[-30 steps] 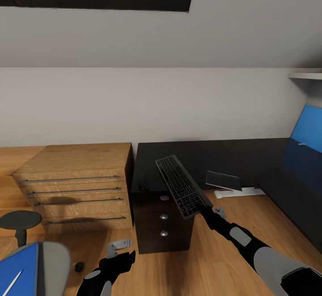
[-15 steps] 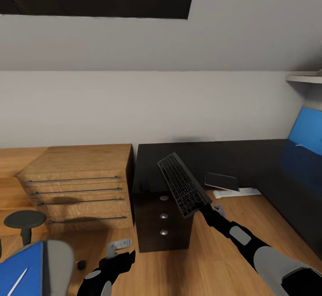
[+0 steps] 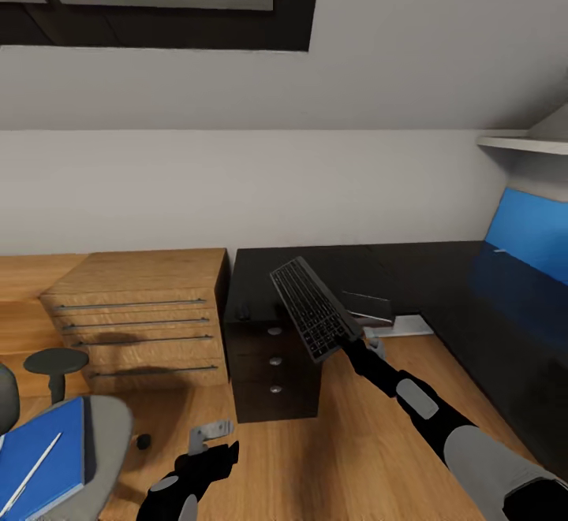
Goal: In the bedroom, organize the workspace by keeping the computer under the desk, ensuring the monitor is on the desk, placing the keyboard on the desk next to the monitor, placing the mouse on the desk next to the keyboard, moving the folder from the swivel chair onto the desk next to the mouse, stacking the notebook on top of the folder with the pen on top of the notebook, and positioning the swivel chair next to the desk.
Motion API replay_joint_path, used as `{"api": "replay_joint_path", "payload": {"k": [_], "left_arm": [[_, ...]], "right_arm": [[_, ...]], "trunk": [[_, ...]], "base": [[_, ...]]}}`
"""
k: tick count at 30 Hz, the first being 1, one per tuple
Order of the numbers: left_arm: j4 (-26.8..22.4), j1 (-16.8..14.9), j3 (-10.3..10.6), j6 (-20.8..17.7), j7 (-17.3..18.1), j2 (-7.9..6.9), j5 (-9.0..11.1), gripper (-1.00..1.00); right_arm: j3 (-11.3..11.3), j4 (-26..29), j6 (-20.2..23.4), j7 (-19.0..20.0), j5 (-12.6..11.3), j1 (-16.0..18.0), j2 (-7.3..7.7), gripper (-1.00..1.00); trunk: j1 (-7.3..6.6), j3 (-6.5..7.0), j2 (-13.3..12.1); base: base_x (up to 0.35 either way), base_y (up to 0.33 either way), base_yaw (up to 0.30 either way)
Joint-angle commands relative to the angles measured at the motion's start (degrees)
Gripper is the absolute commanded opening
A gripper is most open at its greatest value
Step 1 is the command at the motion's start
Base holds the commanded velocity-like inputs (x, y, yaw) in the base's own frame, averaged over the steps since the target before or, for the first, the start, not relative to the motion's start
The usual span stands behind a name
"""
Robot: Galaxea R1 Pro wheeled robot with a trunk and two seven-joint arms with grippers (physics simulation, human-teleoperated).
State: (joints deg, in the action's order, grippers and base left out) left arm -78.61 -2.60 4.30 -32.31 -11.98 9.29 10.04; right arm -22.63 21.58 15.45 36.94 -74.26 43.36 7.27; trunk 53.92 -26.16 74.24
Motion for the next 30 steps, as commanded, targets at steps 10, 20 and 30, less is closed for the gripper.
{"api": "replay_joint_path", "payload": {"k": [10,20,30], "left_arm": [[0.0,0.0,0.0,-0.2,-0.5,-0.06,0.7,1.00],[0.0,0.0,0.1,-0.2,-0.6,-0.06,0.7,1.00],[0.0,0.0,0.1,-0.2,-0.6,-0.06,0.6,1.00]], "right_arm": [[-0.2,8.0,0.0,-0.6,-8.4,-3.7,0.43,-1.00],[-0.2,34.5,-2.6,-21.7,-9.2,-13.8,4.06,-1.00],[-0.1,59.8,-3.9,-53.0,-12.1,-21.8,8.81,-1.00]], "trunk": [[-2.21,1.74,-4.0],[-4.41,3.54,-8.0],[-6.60,5.33,-12.0]], "base": [[-0.019,-0.013,0.000],[0.000,0.000,0.000],[-0.057,0.000,0.000]]}}
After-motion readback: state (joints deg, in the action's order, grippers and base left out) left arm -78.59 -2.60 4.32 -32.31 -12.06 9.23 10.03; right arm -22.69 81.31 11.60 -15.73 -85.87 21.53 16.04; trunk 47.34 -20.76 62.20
